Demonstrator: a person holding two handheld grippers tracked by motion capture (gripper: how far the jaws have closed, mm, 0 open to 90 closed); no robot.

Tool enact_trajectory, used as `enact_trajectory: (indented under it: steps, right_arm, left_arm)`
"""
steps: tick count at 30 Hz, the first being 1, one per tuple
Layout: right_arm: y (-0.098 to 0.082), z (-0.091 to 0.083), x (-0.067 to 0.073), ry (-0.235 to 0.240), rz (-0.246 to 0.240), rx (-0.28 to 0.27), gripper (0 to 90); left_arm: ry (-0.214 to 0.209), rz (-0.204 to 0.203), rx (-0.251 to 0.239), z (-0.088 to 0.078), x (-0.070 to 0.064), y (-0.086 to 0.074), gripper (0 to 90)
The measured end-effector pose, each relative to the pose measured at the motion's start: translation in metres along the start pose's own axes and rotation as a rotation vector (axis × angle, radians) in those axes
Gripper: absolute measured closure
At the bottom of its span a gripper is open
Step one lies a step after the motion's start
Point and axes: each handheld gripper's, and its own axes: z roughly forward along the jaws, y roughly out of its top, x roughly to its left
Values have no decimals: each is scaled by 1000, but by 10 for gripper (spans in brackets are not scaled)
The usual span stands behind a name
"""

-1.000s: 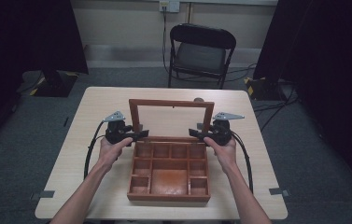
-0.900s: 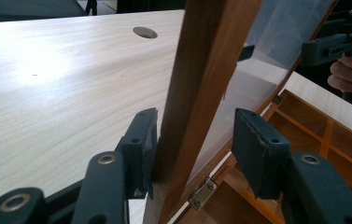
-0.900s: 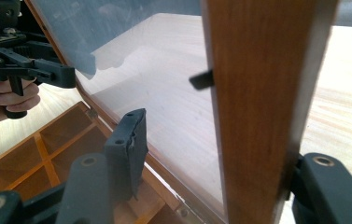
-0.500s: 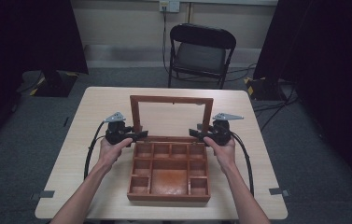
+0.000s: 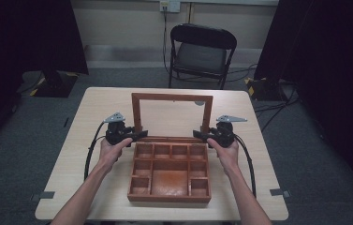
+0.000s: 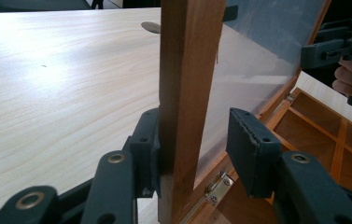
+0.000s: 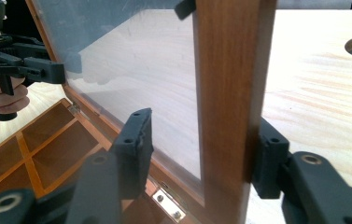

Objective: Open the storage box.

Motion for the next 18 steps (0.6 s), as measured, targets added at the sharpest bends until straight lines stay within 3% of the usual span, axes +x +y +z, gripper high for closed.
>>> enact_trajectory:
  steps: [5,9,18]
  right_arm:
    - [-3,0,-3,-20,0,4,530]
    - [-5,3,-4,-30,11,12,536]
    - [-5,4,-5,-39,15,12,518]
  left_arm:
    - [18,-15,5,2,2,-2,576]
    - [9,-36,9,3,4,-4,570]
    - [19,-48,15,5,5,-4,556]
